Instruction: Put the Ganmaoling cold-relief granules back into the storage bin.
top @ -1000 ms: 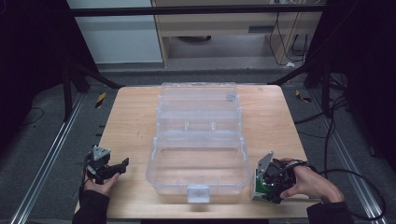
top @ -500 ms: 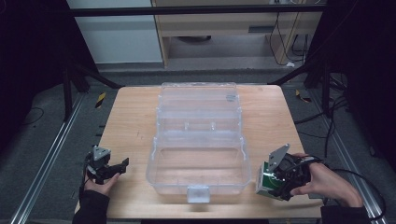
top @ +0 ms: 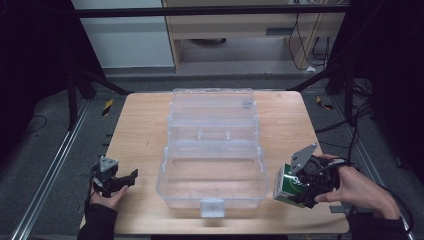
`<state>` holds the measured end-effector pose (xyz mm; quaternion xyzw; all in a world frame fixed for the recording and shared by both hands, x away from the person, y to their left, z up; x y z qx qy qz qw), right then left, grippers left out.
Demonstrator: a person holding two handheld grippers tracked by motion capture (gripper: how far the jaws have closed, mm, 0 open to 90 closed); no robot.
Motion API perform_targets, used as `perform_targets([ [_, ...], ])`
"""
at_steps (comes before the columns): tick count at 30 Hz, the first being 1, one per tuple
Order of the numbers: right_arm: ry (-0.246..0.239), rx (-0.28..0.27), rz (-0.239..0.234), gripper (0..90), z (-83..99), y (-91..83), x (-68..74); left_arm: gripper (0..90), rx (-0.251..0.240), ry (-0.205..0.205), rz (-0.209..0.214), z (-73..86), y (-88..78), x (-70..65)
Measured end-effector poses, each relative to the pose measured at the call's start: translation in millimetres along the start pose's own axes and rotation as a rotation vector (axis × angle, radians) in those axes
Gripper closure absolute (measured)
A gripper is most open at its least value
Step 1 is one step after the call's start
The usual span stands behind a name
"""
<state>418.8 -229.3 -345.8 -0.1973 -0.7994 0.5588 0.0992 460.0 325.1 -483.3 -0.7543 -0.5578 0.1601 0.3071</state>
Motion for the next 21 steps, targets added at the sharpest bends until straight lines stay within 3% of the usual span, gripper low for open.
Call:
perform_targets([
  [10,-0.036,-0.038,0.028,15.9,-24.3,-20.7,1.6,21.4,-0.001,-0.001,0.001,-0.1,0.0,0.0],
  [21,-0.066,-0.061,0.029,15.9,-49.6,-28.7,2.4,21.4,-0.001,-0.003,0.002,-0.1,0.1,0.1],
])
Point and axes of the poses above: each handheld gripper's, and its own axes: y roughly forward along the jaws, z roughly out of its underside, x roughly to its left, the point moved 1 cm from there along y, roughly forward along the jaws, and after that the axes turned 6 degrees about y, right-handed, at the moved point
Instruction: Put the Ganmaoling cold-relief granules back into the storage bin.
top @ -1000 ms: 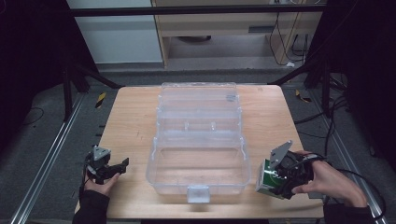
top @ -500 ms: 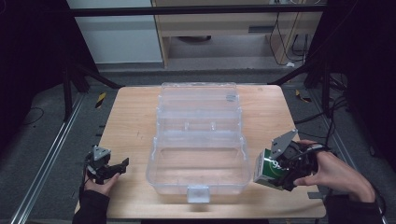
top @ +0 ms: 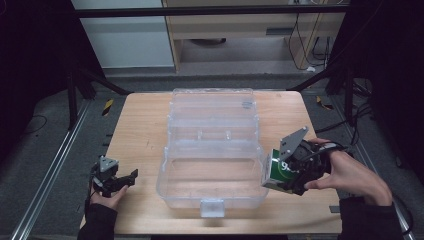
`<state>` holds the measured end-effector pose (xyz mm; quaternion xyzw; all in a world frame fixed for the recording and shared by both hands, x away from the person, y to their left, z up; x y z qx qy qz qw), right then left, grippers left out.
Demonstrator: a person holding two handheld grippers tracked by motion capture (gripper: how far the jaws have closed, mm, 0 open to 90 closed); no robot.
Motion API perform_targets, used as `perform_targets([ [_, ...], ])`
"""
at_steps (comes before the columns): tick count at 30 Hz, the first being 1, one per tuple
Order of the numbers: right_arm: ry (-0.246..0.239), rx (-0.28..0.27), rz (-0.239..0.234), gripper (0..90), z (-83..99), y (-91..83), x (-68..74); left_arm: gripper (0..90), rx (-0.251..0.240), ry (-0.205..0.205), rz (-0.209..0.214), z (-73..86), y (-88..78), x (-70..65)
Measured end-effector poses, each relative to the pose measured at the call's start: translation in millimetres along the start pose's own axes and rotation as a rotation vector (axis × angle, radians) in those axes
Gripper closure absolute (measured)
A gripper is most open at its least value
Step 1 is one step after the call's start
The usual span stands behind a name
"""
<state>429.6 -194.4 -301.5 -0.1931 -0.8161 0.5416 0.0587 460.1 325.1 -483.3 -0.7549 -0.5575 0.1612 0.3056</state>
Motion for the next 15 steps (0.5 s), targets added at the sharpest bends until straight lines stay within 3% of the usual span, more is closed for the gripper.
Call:
perform_targets([
  [15,-0.055,-0.04,-0.006,15.8,-37.6,12.9,-2.2,21.7,-0.005,-0.002,0.0,-0.3,-0.3,0.5],
])
Point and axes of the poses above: each handheld gripper's, and its own axes: y roughly forward along the jaws, z roughly out of its underside, x roughly to its left, the point moved 1 cm from there along y, roughly forward along the jaws, and after that the axes turned 6 degrees about y, right-handed, at the moved point
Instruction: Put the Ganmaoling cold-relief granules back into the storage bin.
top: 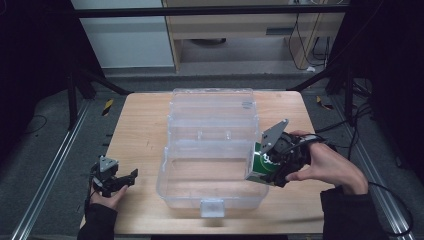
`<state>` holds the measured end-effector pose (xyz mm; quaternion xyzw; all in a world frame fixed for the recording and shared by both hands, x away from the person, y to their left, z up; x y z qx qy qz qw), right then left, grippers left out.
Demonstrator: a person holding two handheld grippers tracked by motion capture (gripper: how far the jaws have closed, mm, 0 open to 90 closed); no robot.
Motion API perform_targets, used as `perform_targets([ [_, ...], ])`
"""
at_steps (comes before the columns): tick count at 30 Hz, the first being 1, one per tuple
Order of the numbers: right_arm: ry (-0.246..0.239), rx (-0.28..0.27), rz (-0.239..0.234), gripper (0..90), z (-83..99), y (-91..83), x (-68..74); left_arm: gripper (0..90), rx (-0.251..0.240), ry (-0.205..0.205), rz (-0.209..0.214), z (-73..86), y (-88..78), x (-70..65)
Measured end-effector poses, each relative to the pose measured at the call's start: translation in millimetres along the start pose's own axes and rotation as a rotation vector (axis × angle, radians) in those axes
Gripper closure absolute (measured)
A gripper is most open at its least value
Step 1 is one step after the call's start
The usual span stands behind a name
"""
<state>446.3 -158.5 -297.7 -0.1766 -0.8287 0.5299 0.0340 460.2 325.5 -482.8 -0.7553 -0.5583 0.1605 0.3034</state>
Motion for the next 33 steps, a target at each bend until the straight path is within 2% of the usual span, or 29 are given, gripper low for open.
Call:
perform_targets([
  [7,-0.008,-0.003,-0.014,15.8,-9.3,10.8,0.0,21.8,-0.001,0.001,0.001,-0.1,-0.1,0.1],
  [13,-0.025,0.0,-0.018,15.7,-17.3,27.2,1.3,21.9,-0.002,0.001,0.0,-0.2,-0.5,0.3],
  [22,-0.018,0.018,-0.021,15.7,-17.9,43.0,3.1,22.0,-0.003,0.004,-0.002,-0.3,-0.7,0.4],
  [26,-0.042,0.042,-0.01,15.7,-18.4,50.8,5.4,22.0,-0.002,0.004,-0.003,-0.4,-0.9,0.2],
  [32,-0.051,0.055,-0.023,15.8,-20.4,59.0,9.2,22.0,-0.007,0.002,-0.003,-0.4,-1.4,0.6],
  [33,-0.038,0.057,-0.031,15.8,-18.7,61.9,9.1,22.0,-0.007,0.002,-0.002,-0.4,-1.5,0.6],
])
Point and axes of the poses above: each handheld gripper's, and its own axes: y roughly forward along the jaws, z roughly out of its underside, x roughly to its left, the point moved 1 cm from there along y, roughly forward along the jaws, and after that the axes turned 6 degrees about y, right-handed, at the moved point
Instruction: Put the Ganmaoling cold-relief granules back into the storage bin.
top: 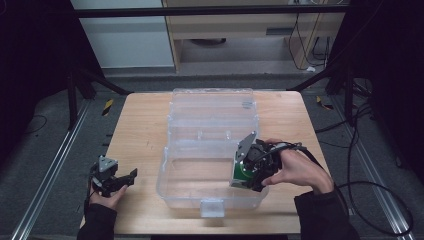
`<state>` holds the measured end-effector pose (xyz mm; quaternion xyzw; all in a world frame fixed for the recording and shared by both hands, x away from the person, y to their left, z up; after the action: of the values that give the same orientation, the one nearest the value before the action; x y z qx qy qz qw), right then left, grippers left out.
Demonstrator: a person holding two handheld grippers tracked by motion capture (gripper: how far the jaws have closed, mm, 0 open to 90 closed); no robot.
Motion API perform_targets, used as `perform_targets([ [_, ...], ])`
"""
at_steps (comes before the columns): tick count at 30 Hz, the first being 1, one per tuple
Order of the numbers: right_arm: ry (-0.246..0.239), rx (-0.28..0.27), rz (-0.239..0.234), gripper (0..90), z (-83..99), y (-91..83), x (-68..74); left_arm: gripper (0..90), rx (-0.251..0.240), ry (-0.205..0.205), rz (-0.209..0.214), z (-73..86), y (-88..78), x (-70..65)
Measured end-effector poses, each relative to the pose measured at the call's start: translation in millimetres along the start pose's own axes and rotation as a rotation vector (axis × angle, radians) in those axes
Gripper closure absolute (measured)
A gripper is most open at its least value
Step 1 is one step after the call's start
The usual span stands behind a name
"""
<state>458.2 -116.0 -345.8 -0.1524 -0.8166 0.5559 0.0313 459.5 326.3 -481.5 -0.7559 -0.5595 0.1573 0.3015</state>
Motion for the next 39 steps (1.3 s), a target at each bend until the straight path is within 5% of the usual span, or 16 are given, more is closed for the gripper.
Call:
perform_targets([
  [39,0.059,0.059,-0.051,14.1,26.9,61.5,-2.0,22.0,0.004,0.002,0.0,0.2,0.7,0.2],
])
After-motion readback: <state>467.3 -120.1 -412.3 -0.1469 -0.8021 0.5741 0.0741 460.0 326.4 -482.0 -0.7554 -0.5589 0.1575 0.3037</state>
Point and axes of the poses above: each handheld gripper's, and its own axes: y roughly forward along the jaws, z roughly out of its underside, x roughly to its left, the point moved 1 cm from there along y, roughly forward along the jaws, and after that the axes turned 6 degrees about y, right-handed, at the moved point
